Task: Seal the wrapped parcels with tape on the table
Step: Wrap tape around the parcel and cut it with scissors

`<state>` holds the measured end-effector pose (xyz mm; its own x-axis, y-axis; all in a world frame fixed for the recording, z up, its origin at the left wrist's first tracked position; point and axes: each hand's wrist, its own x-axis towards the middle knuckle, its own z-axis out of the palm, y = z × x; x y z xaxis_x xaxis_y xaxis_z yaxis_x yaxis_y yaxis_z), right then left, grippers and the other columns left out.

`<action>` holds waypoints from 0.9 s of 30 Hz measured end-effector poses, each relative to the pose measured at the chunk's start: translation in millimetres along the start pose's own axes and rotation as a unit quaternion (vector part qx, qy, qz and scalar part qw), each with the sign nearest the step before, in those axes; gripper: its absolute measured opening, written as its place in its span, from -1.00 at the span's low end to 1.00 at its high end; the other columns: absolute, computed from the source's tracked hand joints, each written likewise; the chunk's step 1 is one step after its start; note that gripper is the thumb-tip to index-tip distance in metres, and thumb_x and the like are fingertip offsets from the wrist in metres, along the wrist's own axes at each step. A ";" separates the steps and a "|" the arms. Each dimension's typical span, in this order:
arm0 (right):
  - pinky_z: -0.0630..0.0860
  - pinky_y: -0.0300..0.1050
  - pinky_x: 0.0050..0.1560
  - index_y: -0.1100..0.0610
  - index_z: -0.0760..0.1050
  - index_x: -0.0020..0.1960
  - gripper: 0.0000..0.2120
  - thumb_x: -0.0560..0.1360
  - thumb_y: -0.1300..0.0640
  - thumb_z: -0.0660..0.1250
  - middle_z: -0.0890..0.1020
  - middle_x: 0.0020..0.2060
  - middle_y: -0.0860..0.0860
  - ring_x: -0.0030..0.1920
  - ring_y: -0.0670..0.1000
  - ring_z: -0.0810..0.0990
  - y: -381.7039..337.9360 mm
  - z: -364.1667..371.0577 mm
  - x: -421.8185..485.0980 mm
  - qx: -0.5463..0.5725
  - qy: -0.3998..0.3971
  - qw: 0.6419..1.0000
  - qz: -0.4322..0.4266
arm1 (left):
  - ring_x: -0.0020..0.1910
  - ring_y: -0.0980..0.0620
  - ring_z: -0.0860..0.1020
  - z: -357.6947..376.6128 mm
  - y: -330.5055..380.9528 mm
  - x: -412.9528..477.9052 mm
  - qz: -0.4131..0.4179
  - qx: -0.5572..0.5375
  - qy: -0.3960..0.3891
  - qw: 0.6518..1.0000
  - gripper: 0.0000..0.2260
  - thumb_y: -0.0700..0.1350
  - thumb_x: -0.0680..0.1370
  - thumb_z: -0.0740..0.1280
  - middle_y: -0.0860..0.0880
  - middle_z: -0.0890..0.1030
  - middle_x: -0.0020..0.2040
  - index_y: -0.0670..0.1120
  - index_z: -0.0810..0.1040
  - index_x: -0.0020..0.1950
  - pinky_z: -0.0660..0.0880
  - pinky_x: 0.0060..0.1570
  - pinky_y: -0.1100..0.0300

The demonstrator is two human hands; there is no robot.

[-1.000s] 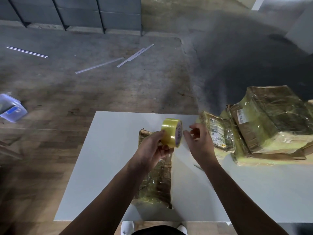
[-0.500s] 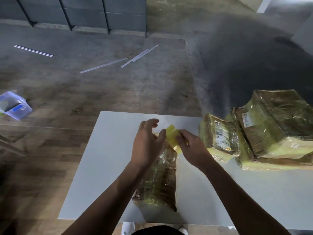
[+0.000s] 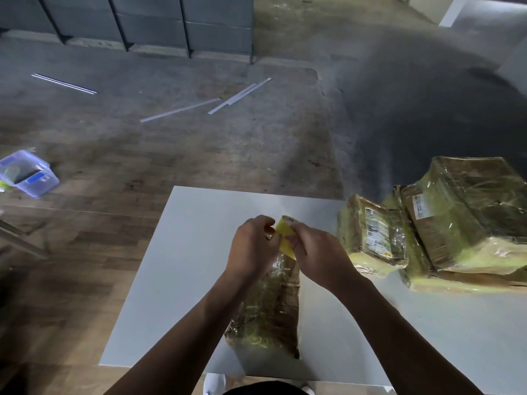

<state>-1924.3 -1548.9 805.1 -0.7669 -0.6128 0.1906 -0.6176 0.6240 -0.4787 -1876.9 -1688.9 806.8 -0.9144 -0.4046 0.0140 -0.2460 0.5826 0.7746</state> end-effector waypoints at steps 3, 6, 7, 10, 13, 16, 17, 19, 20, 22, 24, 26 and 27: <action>0.46 -0.10 -0.03 0.13 0.47 0.32 -0.58 0.59 -0.04 0.09 0.67 0.01 0.09 -0.01 0.17 0.63 0.4 -0.5 -2.2 -0.004 0.010 1.000 -0.017 | -0.10 0.08 0.59 -1.4 -1.0 2.0 -0.007 -0.033 -0.010 0.999 -0.80 -0.23 0.50 0.34 -0.03 0.67 -0.04 -0.14 0.63 0.10 0.46 -0.10 0.36; 0.34 -0.21 -0.05 0.15 0.46 0.34 -0.51 0.56 -0.07 0.04 0.66 0.06 0.09 0.04 0.14 0.62 2.3 -3.1 -4.0 0.001 0.001 1.000 -0.016 | -0.18 0.11 0.57 -1.4 -2.1 3.5 0.001 -0.048 -0.022 0.999 -0.86 -0.28 0.48 0.36 0.00 0.66 -0.13 -0.13 0.66 -0.02 0.50 -0.16 0.38; 0.33 -0.21 -0.05 0.15 0.45 0.35 -0.50 0.56 -0.08 0.02 0.66 0.06 0.09 0.05 0.13 0.61 3.4 -4.5 -4.9 0.004 -0.008 1.000 -0.015 | -0.20 0.15 0.56 -1.5 -2.3 4.8 0.000 -0.048 -0.032 0.998 -0.86 -0.29 0.49 0.36 0.01 0.65 -0.13 -0.13 0.65 -0.02 0.45 -0.22 0.46; 0.38 -0.15 -0.08 0.13 0.46 0.33 -0.54 0.59 -0.07 0.02 0.66 -0.01 0.09 -0.01 0.13 0.60 6.7 -8.7 -7.3 0.015 -0.023 1.000 -0.004 | -0.18 0.16 0.53 -1.0 -0.5 8.1 -0.009 -0.040 -0.069 0.997 -0.85 -0.29 0.51 0.32 0.00 0.62 -0.11 -0.14 0.61 0.03 0.41 -0.25 0.50; 0.32 -0.15 -0.15 0.09 0.48 0.26 -0.65 0.64 -0.04 0.08 0.65 -0.09 0.06 -0.07 0.10 0.59 7.6 -11.4 -9.1 0.014 -0.025 0.999 0.019 | -0.03 -0.02 0.49 3.7 7.9 7.0 -0.006 0.002 -0.105 0.994 -0.85 -0.29 0.56 0.19 -0.09 0.59 -0.08 -0.13 0.52 0.03 0.45 -0.19 0.27; 0.37 -0.12 -0.15 0.08 0.49 0.26 -0.65 0.64 -0.06 0.08 0.65 -0.11 0.05 -0.09 0.09 0.60 5.4 -12.5 -9.9 -0.003 -0.023 0.999 0.022 | -0.14 0.01 0.46 6.8 16.3 5.3 -0.006 0.031 -0.118 0.993 -0.86 -0.31 0.58 0.13 -0.09 0.52 -0.10 -0.13 0.44 0.03 0.40 -0.32 0.25; 0.37 -0.12 -0.16 0.09 0.48 0.25 -0.65 0.64 -0.06 0.07 0.65 -0.11 0.05 -0.10 0.09 0.60 5.4 -12.8 -9.8 -0.010 -0.024 0.999 0.023 | -0.19 0.04 0.45 7.8 17.4 5.3 -0.002 0.033 -0.115 0.993 -0.86 -0.31 0.59 0.14 -0.08 0.50 -0.11 -0.16 0.45 0.06 0.38 -0.33 0.27; 0.32 -0.15 -0.16 0.09 0.48 0.25 -0.66 0.65 -0.06 0.07 0.65 -0.10 0.04 -0.09 0.09 0.60 5.9 -12.5 -9.0 -0.025 -0.033 0.999 0.026 | -0.24 0.09 0.41 9.0 18.7 3.2 0.004 0.031 -0.109 0.994 -0.86 -0.31 0.59 0.15 -0.02 0.45 -0.18 -0.21 0.46 0.10 0.36 -0.35 0.30; 0.32 -0.15 -0.16 0.09 0.47 0.25 -0.66 0.65 -0.06 0.07 0.65 -0.10 0.04 -0.09 0.08 0.60 5.6 -12.2 -8.5 -0.035 -0.039 0.998 0.028 | -0.26 0.12 0.40 9.6 19.3 1.0 0.006 0.027 -0.108 0.994 -0.86 -0.30 0.59 0.16 0.02 0.42 -0.21 -0.22 0.46 0.10 0.34 -0.36 0.33; 0.37 -0.13 -0.16 0.10 0.47 0.23 -0.67 0.65 -0.06 0.07 0.64 -0.11 0.04 -0.11 0.08 0.60 5.1 -12.3 -7.4 -0.045 -0.047 0.997 0.031 | -0.29 0.14 0.38 10.6 19.6 -2.5 0.011 0.017 -0.105 0.994 -0.87 -0.30 0.59 0.17 0.05 0.39 -0.25 -0.23 0.46 0.10 0.32 -0.39 0.38; 0.42 -0.10 -0.16 0.11 0.47 0.20 -0.67 0.65 -0.05 0.07 0.63 -0.14 0.04 -0.14 0.08 0.59 5.1 -13.5 -7.2 -0.040 -0.053 0.997 0.030 | -0.31 0.13 0.40 8.8 19.3 -3.1 -0.002 -0.010 -0.121 0.993 -0.89 -0.29 0.59 0.17 0.03 0.42 -0.24 -0.21 0.46 0.06 0.32 -0.44 0.37; 0.44 -0.08 -0.17 0.13 0.48 0.19 -0.68 0.65 -0.03 0.08 0.62 -0.16 0.05 -0.16 0.07 0.58 6.4 -16.3 -7.7 -0.030 -0.062 0.997 0.023 | -0.34 0.09 0.43 4.3 17.1 0.1 -0.024 -0.048 -0.150 0.987 -0.91 -0.24 0.58 0.20 -0.05 0.49 -0.26 -0.20 0.48 -0.05 0.36 -0.40 0.30; 0.44 -0.08 -0.18 0.14 0.48 0.18 -0.69 0.65 -0.02 0.08 0.62 -0.17 0.05 -0.16 0.07 0.58 7.3 -18.1 -7.9 -0.024 -0.067 0.997 0.020 | -0.35 0.04 0.45 1.8 15.3 3.0 -0.030 -0.072 -0.166 0.983 -0.86 -0.19 0.58 0.23 -0.11 0.52 -0.29 -0.21 0.51 -0.13 0.41 -0.36 0.22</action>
<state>-1925.9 -1530.7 815.6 -0.7633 -0.6437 0.0551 -0.5966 0.6696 -0.4423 -1884.0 -1680.0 817.5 -0.9598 -0.1694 -0.2238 -0.2773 0.4498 0.8490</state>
